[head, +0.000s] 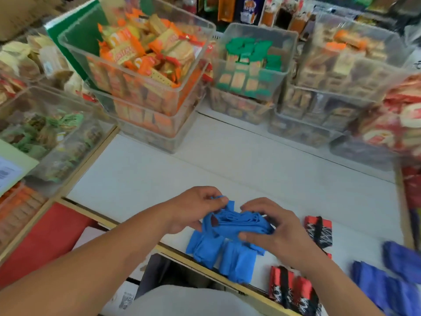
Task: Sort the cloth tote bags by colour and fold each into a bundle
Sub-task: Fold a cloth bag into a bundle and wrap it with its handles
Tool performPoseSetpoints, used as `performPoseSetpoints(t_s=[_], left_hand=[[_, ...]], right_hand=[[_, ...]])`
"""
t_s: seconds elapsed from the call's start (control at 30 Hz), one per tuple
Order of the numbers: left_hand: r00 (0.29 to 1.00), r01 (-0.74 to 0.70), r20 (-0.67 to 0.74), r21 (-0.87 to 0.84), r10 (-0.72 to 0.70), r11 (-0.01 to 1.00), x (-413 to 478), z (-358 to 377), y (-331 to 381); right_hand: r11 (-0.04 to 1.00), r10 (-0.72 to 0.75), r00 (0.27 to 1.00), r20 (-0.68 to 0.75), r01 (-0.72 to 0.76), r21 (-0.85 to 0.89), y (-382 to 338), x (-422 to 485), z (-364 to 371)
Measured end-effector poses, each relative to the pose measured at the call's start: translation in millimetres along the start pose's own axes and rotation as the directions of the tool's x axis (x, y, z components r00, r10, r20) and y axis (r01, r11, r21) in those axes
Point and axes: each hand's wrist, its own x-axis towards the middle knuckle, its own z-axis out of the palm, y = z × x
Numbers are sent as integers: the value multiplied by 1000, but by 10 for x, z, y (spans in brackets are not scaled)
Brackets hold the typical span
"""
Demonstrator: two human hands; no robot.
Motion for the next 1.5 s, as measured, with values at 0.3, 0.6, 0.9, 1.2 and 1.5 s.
performPoseSetpoints(t_s=[0.3, 0.6, 0.9, 1.2, 1.5], left_hand=[[994, -111, 51, 298, 101, 948, -236, 646, 447], [948, -194, -233, 114, 216, 974, -180, 771, 219], [868, -275, -424, 28, 260, 961, -167, 970, -50], [809, -223, -521, 156, 272, 962, -162, 923, -145], [911, -230, -368, -83, 184, 970, -288, 1072, 106]], right_hand=[[992, 54, 998, 14, -55, 111, -20, -159, -269], [931, 152, 984, -91, -111, 346, 92, -220, -417], [916, 175, 979, -108, -122, 383, 51, -216, -381], [979, 120, 985, -126, -96, 182, 184, -204, -274], [990, -58, 990, -131, 40, -137, 152, -87, -199]])
